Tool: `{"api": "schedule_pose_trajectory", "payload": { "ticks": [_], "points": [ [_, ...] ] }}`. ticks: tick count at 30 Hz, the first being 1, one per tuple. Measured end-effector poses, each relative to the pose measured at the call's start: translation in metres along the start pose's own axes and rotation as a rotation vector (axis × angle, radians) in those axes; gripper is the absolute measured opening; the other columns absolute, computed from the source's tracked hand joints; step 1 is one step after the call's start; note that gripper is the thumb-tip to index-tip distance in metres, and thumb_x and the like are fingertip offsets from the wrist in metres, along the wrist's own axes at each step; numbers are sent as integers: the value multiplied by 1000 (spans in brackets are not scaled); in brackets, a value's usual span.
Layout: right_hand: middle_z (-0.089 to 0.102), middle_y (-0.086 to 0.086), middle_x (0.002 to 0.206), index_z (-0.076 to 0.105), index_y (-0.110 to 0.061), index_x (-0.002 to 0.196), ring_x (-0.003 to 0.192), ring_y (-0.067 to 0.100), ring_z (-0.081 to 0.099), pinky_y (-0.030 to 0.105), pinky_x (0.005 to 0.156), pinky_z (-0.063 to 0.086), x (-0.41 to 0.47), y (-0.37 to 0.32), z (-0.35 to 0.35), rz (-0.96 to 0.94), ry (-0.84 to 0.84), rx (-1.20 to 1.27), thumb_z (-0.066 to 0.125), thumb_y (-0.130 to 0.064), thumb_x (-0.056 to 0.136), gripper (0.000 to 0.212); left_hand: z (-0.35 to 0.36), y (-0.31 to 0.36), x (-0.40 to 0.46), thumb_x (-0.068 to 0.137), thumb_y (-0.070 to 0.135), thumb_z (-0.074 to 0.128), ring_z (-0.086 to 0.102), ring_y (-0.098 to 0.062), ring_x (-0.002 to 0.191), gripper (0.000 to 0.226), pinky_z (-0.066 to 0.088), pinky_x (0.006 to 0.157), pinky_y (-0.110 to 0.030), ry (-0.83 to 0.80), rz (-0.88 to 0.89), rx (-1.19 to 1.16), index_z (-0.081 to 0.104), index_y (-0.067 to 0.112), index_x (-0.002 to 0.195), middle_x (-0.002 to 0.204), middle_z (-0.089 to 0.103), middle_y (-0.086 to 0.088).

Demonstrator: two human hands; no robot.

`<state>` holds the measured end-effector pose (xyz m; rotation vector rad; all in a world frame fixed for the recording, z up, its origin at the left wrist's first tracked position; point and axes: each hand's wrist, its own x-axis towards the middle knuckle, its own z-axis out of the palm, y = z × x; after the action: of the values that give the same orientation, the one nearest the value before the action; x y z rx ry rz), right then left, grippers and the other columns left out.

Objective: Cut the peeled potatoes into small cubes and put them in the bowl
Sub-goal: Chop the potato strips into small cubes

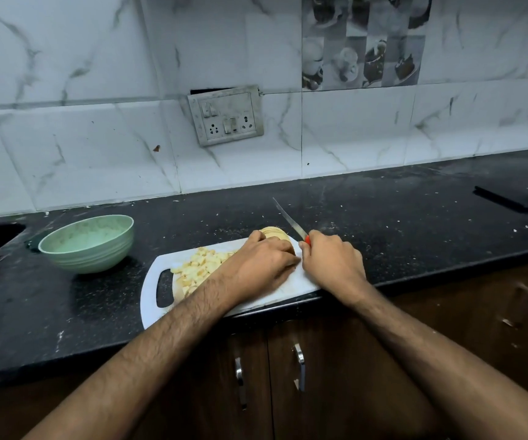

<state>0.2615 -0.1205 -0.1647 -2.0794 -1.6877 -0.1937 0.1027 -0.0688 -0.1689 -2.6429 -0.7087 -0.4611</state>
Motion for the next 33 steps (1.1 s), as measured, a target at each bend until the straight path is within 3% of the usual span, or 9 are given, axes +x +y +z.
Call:
{"api": "schedule_pose_trajectory", "payload": {
  "ticks": [4,7,13,20,27,33],
  "points": [
    [67,11,108,54,-17,113,97,36,63,39,71,39,-3,-1,3,-32,45,-40,37,-40,103,31,-1,-3,-9,101,30,49,60,-13,87,28,34,82,-36,82,-5,46,75,27,92,93,67,11],
    [67,11,106,54,-17,113,96,35,64,38,69,37,-5,-1,4,-42,61,-51,37,-40,103,31,-2,-10,-21,95,30,56,58,-13,83,24,32,82,-34,129,-86,48,76,27,83,87,68,13],
    [68,10,103,54,-18,112,93,35,63,38,67,37,-7,-2,4,-48,71,-47,36,-38,103,29,-6,-20,-36,91,45,66,54,-10,88,20,19,81,-33,183,-378,-2,77,31,81,85,66,17],
    [68,9,103,54,-18,113,92,34,63,37,67,37,-8,-3,3,-45,77,-48,36,-38,103,29,-9,-20,-35,91,53,60,50,-8,93,21,14,79,-34,227,-522,24,72,36,92,85,67,19],
    [68,10,104,54,-18,112,94,34,63,37,67,37,-7,-2,2,-31,68,-24,36,-39,103,29,-11,-19,-14,100,44,49,50,-12,101,23,15,79,-36,151,-429,67,68,34,107,99,66,16],
    [67,10,106,53,-17,113,96,34,63,38,69,37,-6,-2,2,-22,60,-7,36,-41,103,31,-9,-16,7,94,43,62,51,-12,100,15,16,80,-38,86,-429,41,66,32,102,95,67,15]
  ]
}}
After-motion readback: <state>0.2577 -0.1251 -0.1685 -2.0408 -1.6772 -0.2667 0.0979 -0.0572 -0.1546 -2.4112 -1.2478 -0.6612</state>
